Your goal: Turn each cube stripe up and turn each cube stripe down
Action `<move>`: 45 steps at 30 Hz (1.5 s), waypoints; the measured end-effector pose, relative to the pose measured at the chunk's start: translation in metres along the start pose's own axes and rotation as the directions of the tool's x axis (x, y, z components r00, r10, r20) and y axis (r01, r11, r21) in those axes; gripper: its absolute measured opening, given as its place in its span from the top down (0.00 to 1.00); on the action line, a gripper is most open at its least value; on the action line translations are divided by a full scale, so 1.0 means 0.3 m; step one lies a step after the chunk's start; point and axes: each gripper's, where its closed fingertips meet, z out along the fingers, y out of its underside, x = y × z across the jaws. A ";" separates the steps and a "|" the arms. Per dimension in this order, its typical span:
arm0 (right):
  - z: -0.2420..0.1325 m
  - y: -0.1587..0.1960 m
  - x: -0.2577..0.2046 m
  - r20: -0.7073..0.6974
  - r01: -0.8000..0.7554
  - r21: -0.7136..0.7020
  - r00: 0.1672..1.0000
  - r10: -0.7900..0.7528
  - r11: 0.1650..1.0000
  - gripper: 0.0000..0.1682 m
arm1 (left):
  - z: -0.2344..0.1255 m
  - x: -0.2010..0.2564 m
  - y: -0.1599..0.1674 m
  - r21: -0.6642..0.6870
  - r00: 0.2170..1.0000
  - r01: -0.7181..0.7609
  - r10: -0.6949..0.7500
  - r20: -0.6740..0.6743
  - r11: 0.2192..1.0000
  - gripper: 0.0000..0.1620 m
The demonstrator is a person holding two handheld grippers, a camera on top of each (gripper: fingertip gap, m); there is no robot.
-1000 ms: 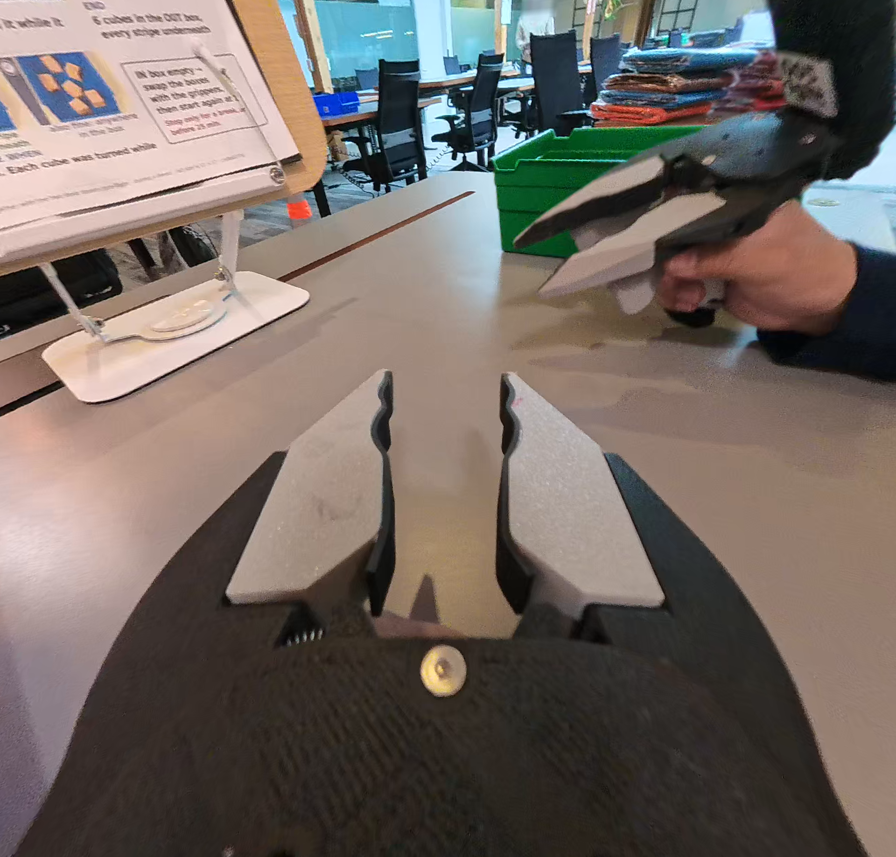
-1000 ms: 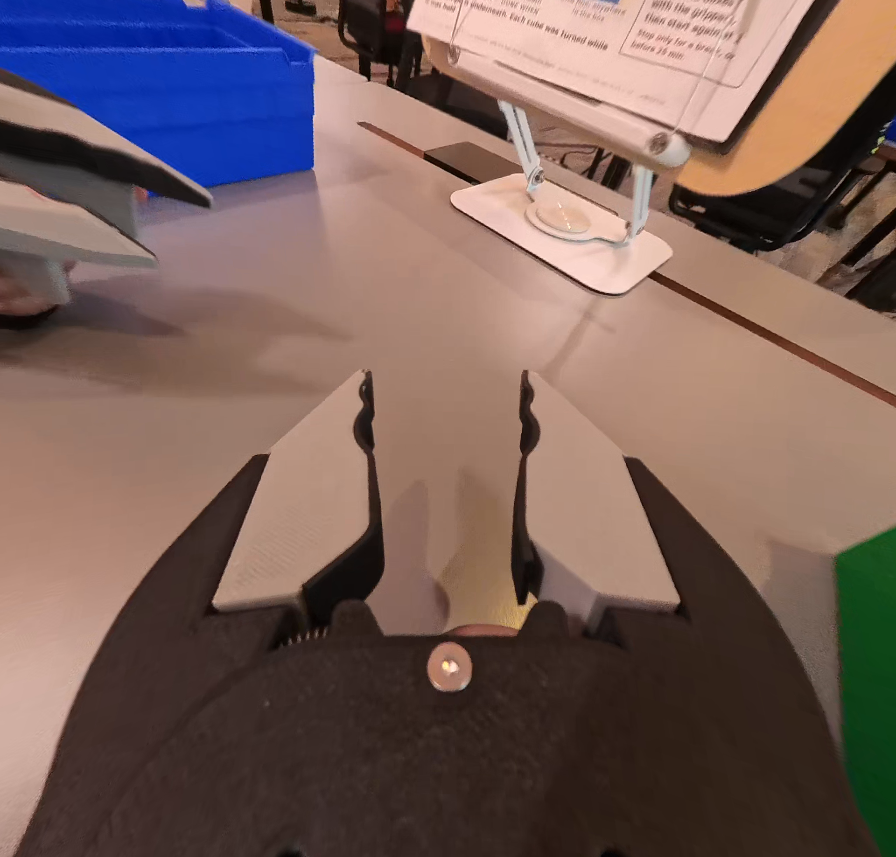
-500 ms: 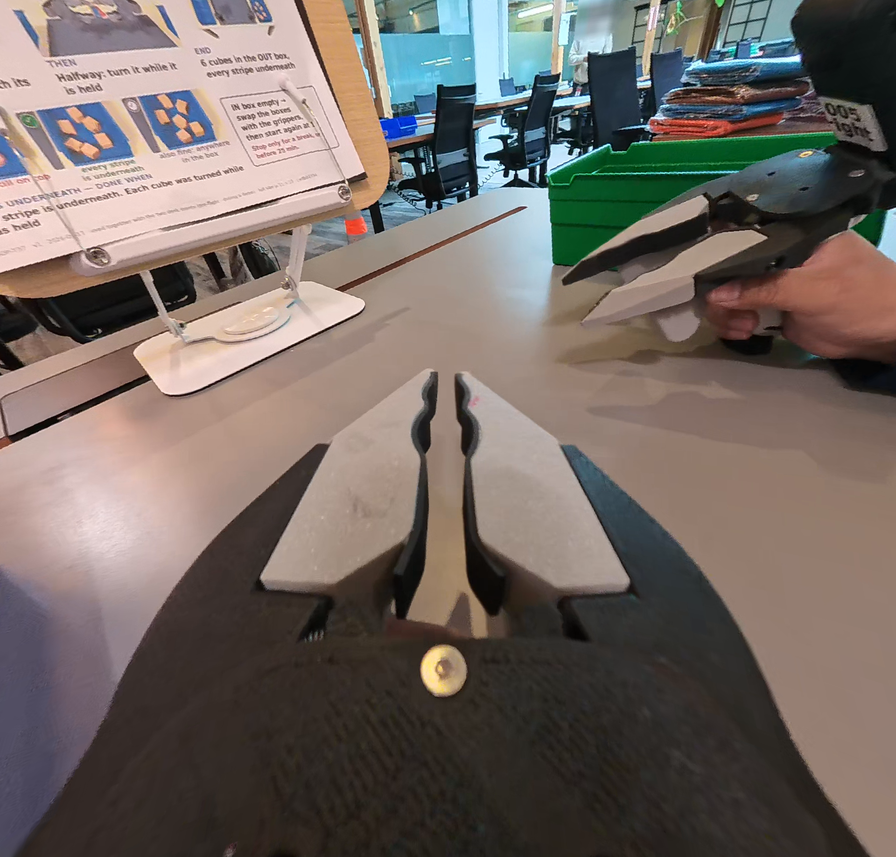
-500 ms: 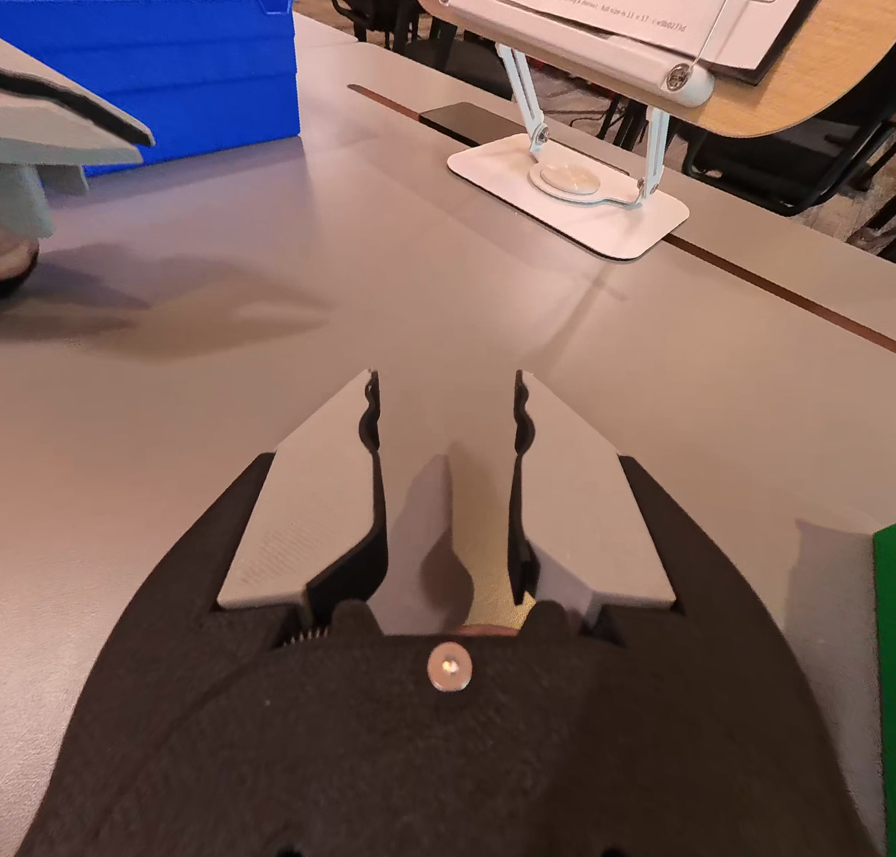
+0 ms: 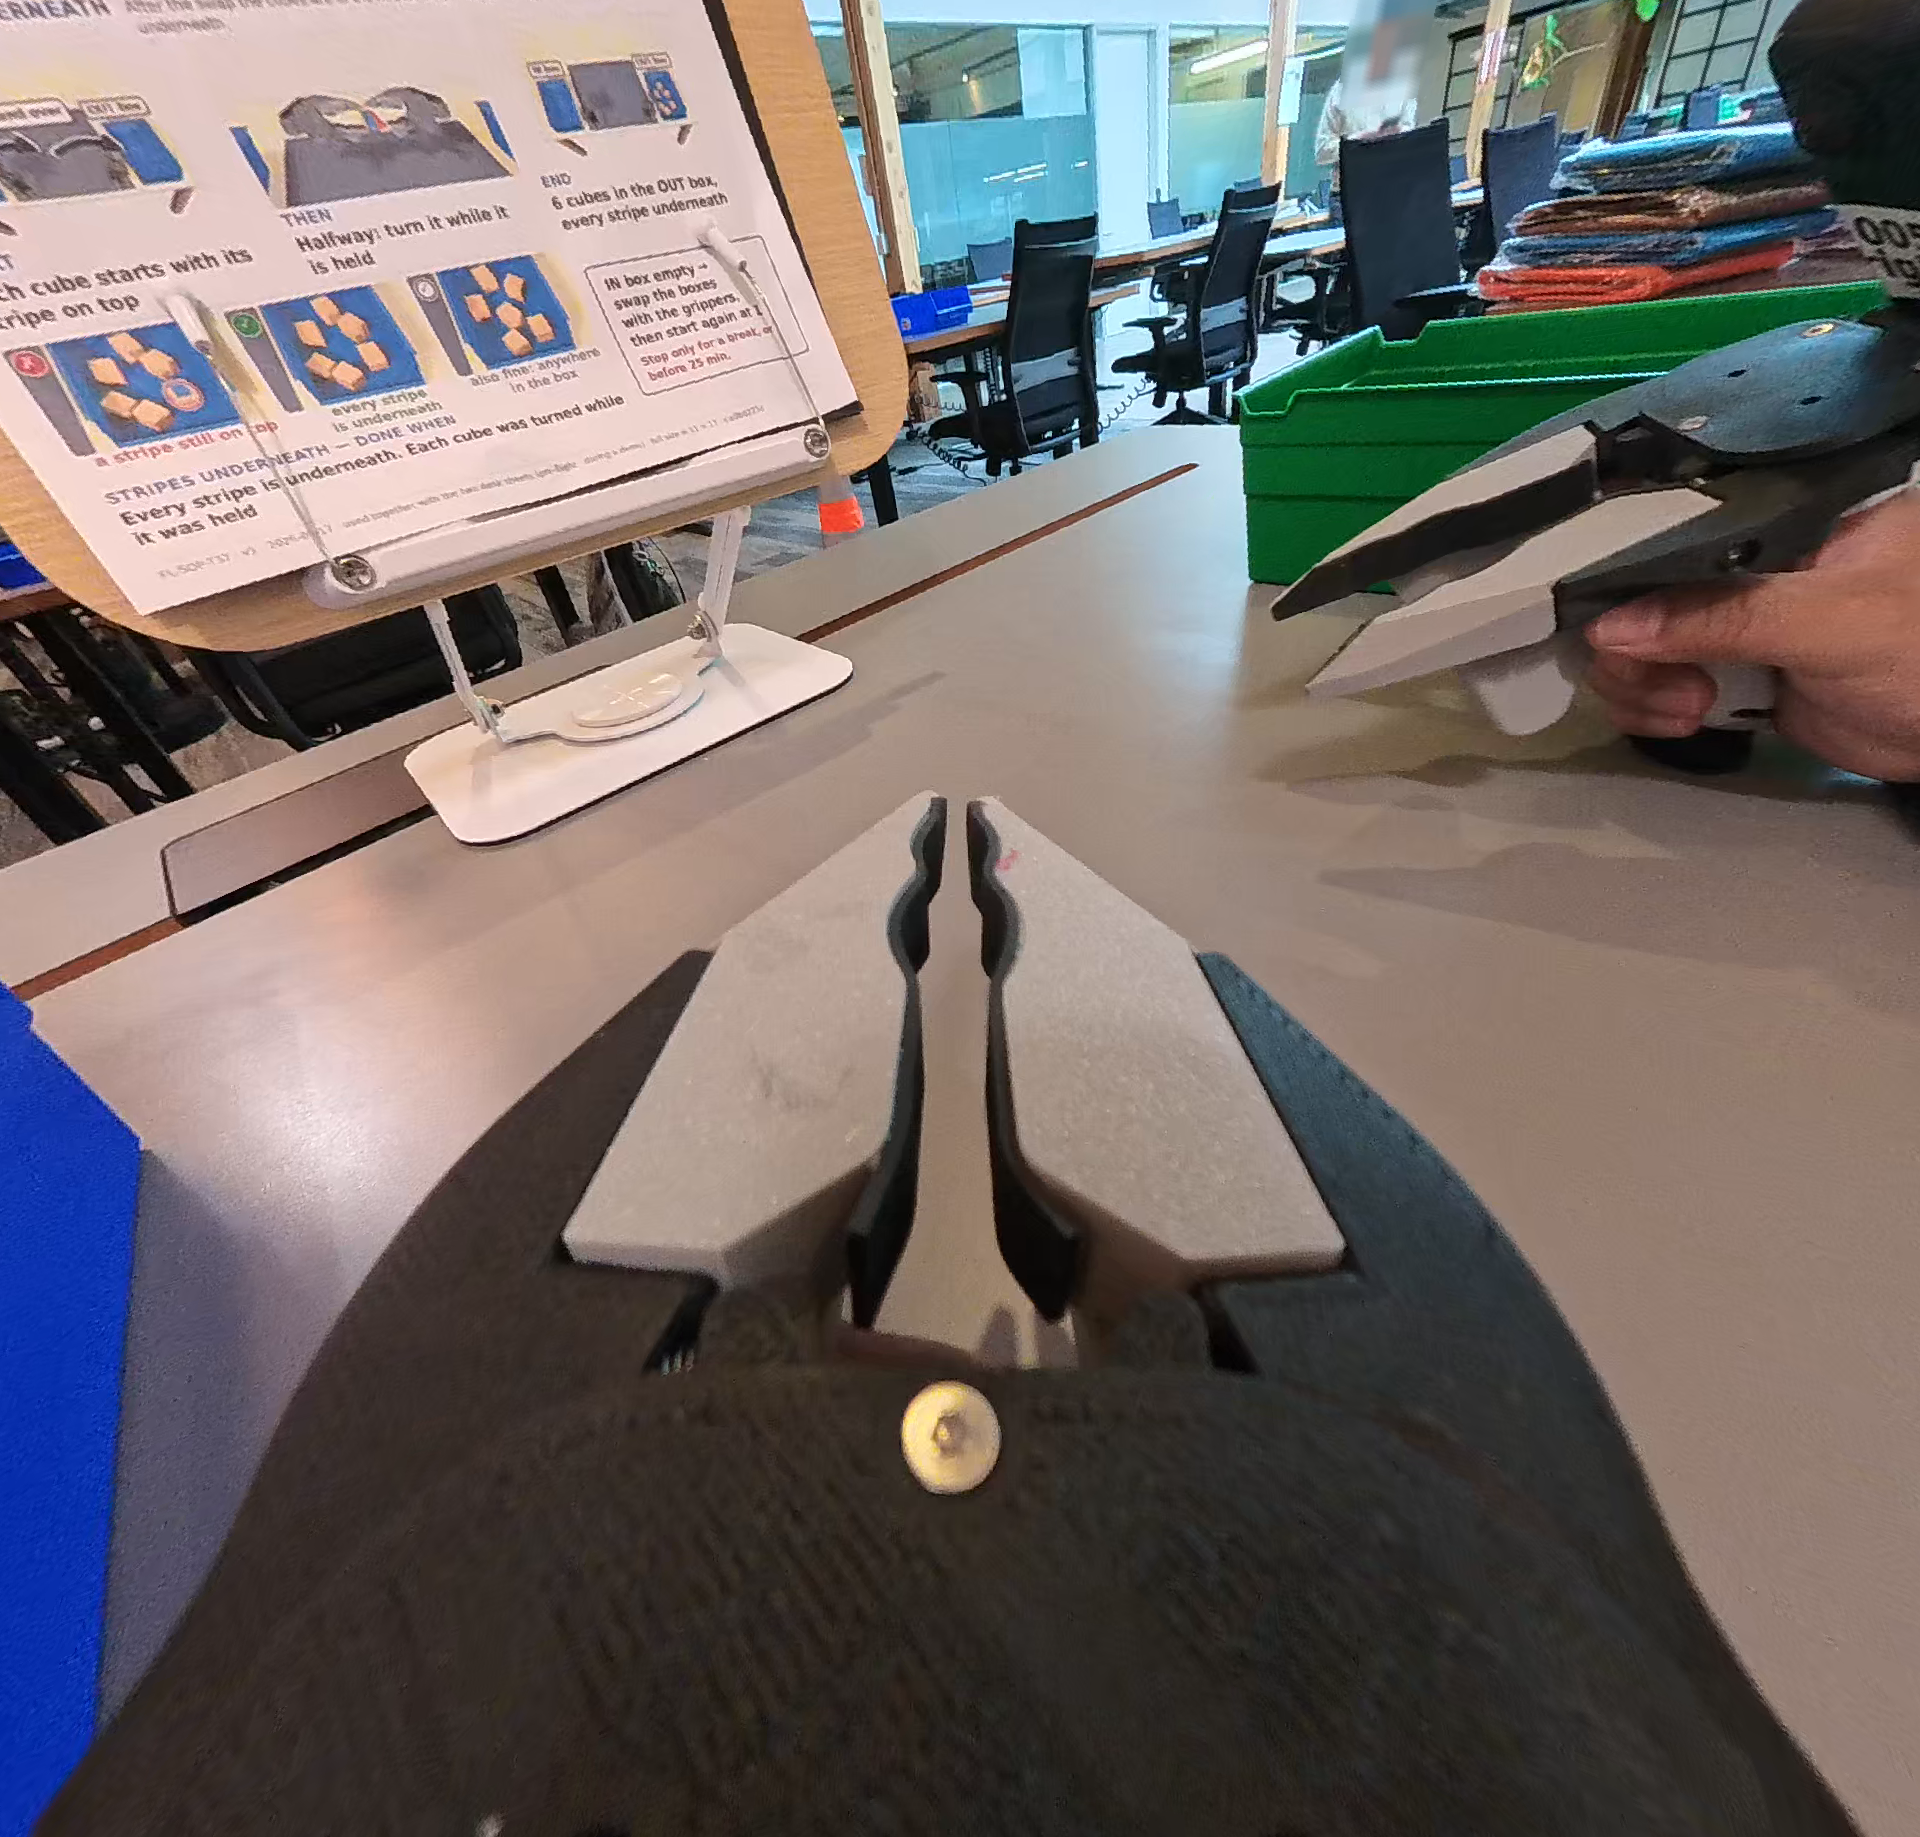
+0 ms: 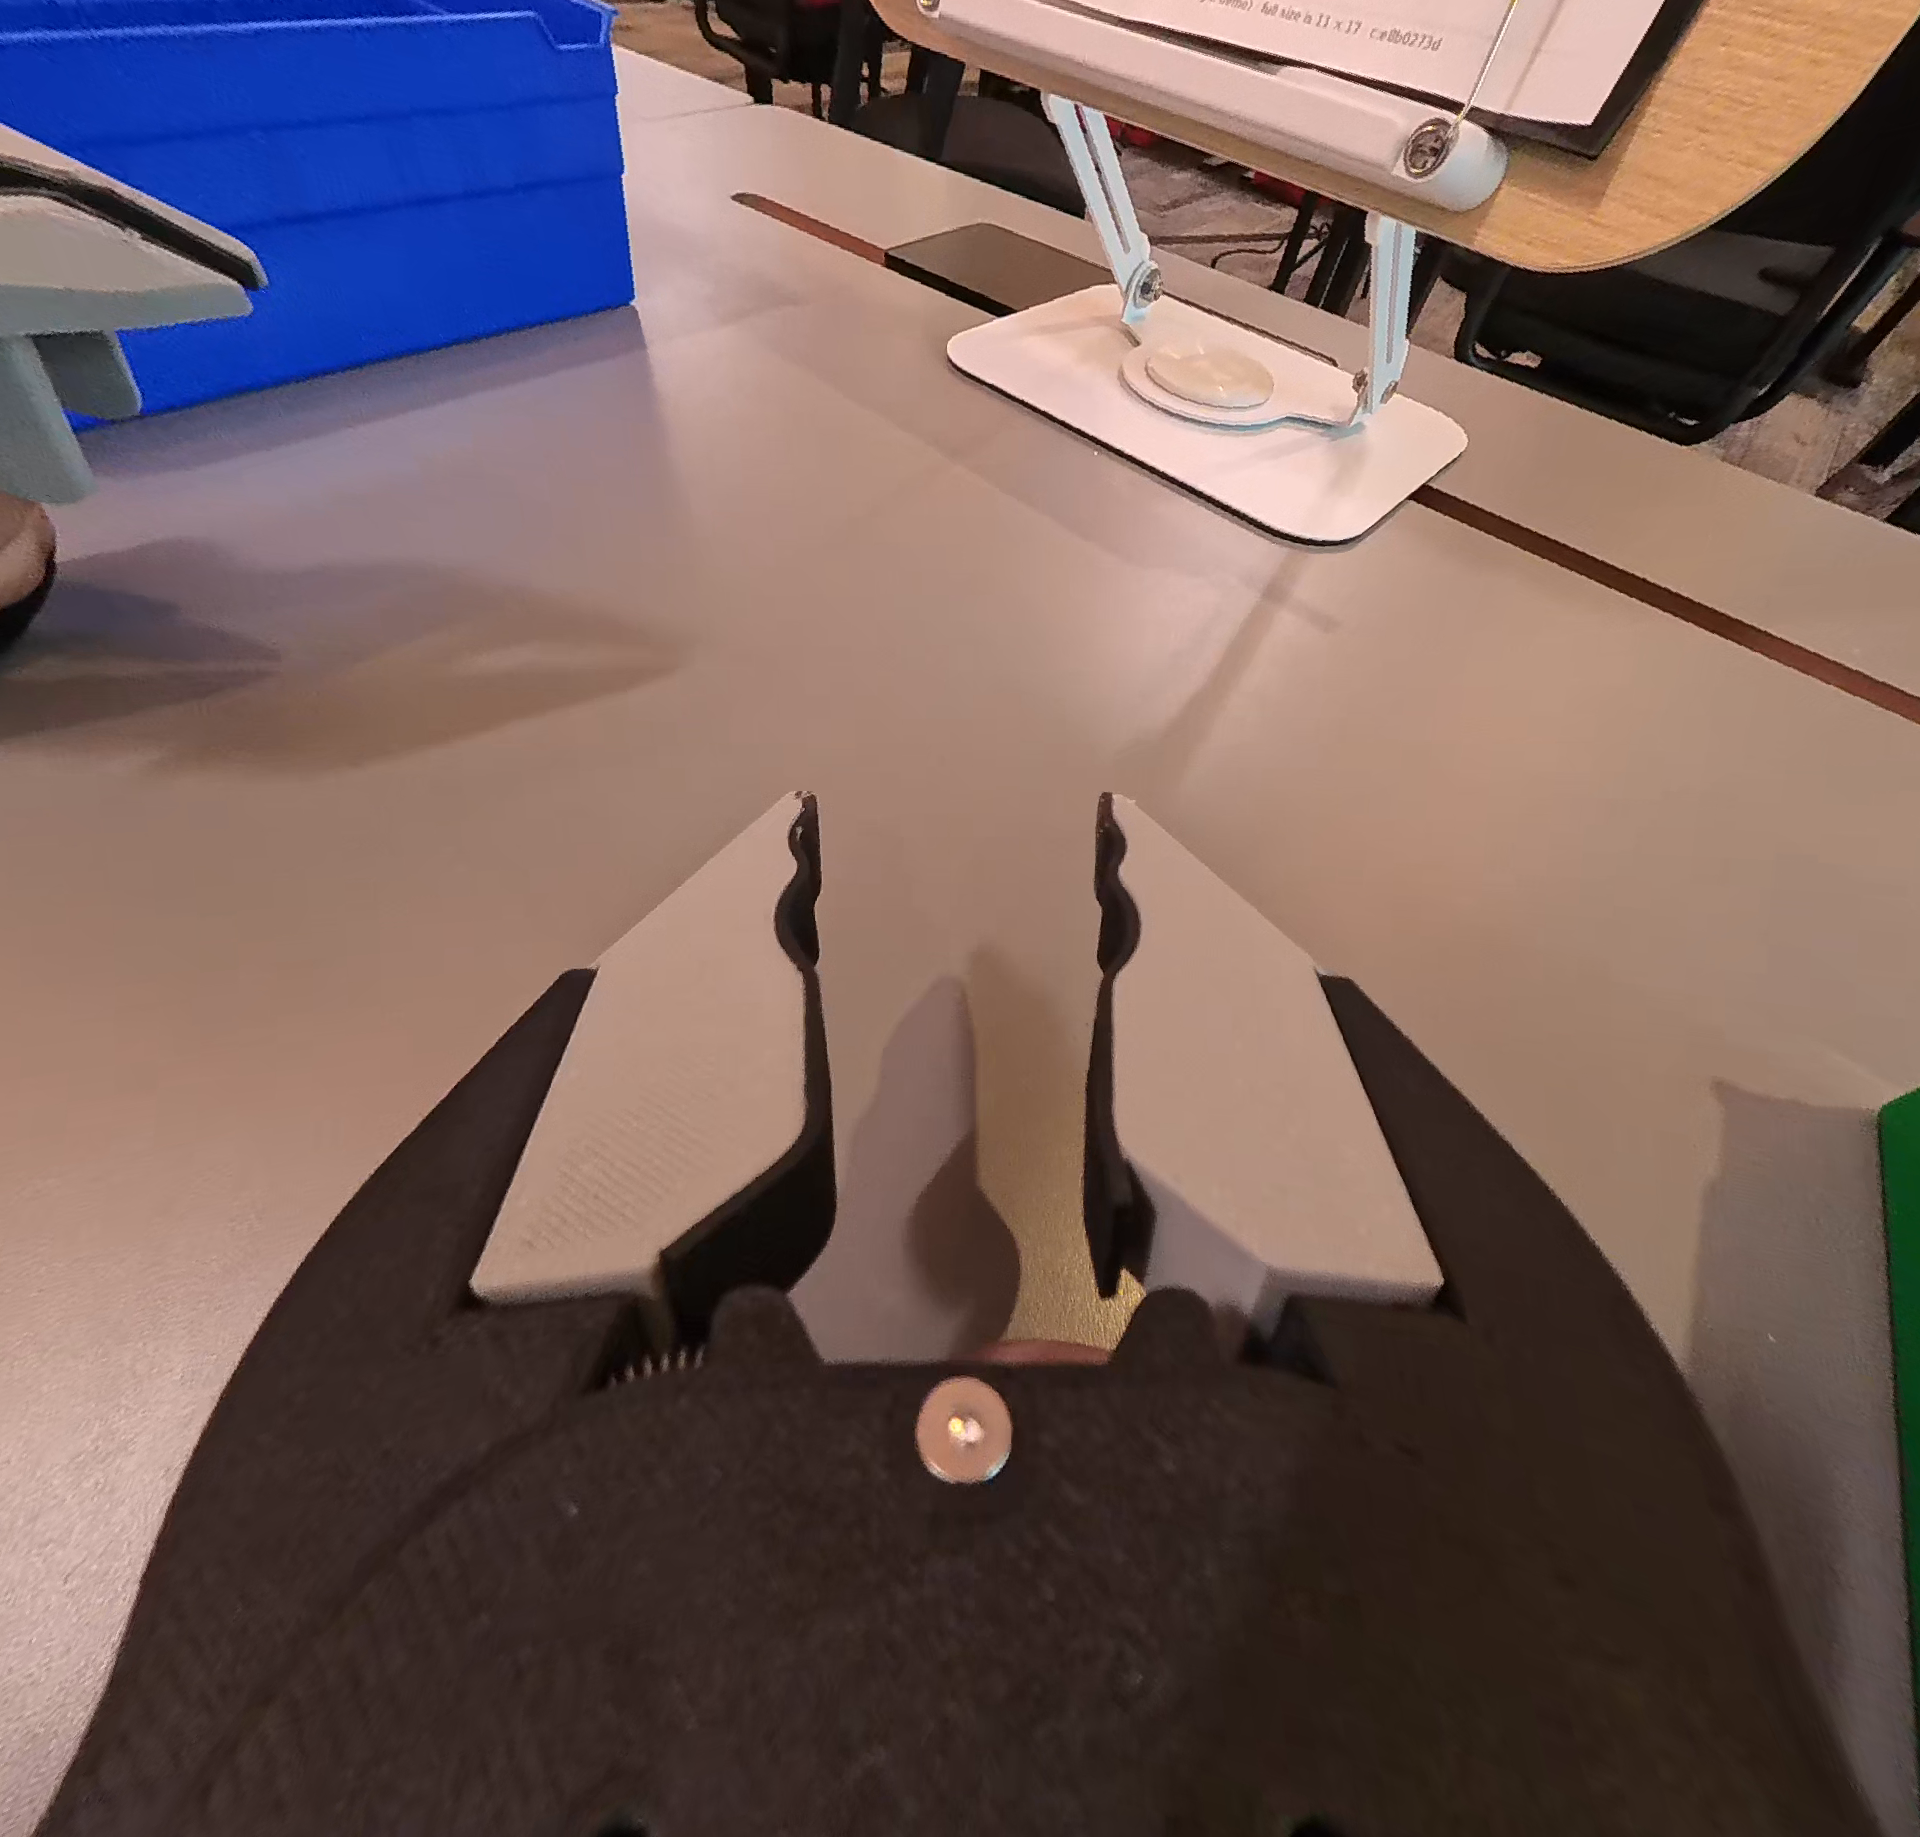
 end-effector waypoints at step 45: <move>-0.408 -0.096 -0.045 -0.132 -0.016 0.233 0.990 0.048 0.972 0.60 | -0.559 -0.420 0.255 -0.371 0.826 0.192 0.054 0.561 0.909 0.99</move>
